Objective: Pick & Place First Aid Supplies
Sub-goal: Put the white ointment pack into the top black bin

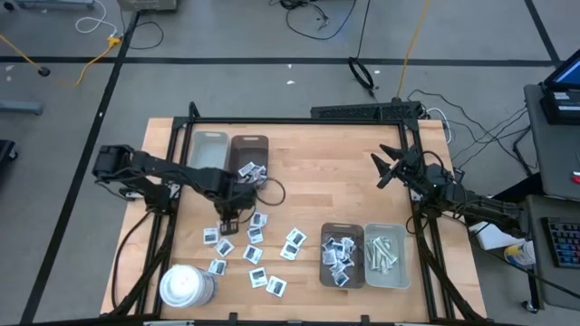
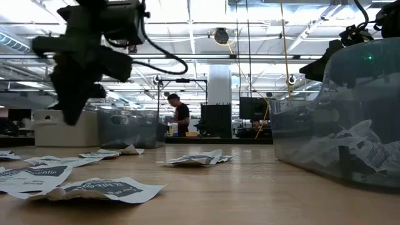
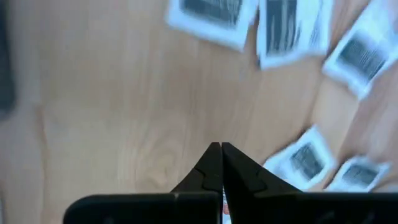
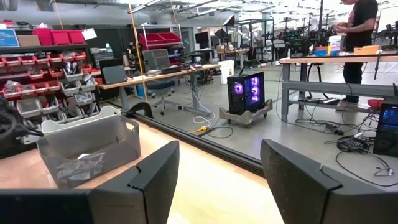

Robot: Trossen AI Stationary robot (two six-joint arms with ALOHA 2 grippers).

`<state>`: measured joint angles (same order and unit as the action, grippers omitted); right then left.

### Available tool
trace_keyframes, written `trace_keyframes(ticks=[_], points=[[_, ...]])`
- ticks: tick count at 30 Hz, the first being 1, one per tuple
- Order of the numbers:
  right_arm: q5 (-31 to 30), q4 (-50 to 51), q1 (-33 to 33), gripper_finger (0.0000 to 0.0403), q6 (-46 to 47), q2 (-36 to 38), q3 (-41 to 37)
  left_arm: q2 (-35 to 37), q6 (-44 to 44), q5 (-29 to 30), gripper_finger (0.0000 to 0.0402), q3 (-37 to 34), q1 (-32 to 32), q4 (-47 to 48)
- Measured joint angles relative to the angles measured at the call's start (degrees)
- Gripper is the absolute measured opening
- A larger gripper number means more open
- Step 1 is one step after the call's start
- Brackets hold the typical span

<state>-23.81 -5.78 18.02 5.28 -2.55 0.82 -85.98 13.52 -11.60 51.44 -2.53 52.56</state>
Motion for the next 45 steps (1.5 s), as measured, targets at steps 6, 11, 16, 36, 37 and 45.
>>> trace_keyframes(ticks=[6,11,16,36,37,45], points=[[0.0,0.0,0.0,0.0221,0.0,0.0,0.0,1.6,13.8,-0.2,0.0001,2.6,3.7,3.8],[0.0,0.0,0.0,0.0220,0.0,0.0,0.0,3.2,24.9,-0.5,0.0000,2.6,5.9,4.4],[0.0,0.0,0.0,0.0221,0.0,0.0,0.0,5.3,33.8,-1.0,0.0000,3.0,7.5,4.7],[0.0,0.0,0.0,0.0219,0.0,0.0,0.0,3.3,39.8,1.2,0.0000,14.4,20.9,7.9],[0.0,0.0,0.0,0.0220,0.0,0.0,0.0,2.5,39.0,1.2,0.0000,14.9,22.2,8.3],[0.0,0.0,0.0,0.0220,0.0,0.0,0.0,-2.8,33.9,0.9,0.0000,21.6,30.6,10.7]])
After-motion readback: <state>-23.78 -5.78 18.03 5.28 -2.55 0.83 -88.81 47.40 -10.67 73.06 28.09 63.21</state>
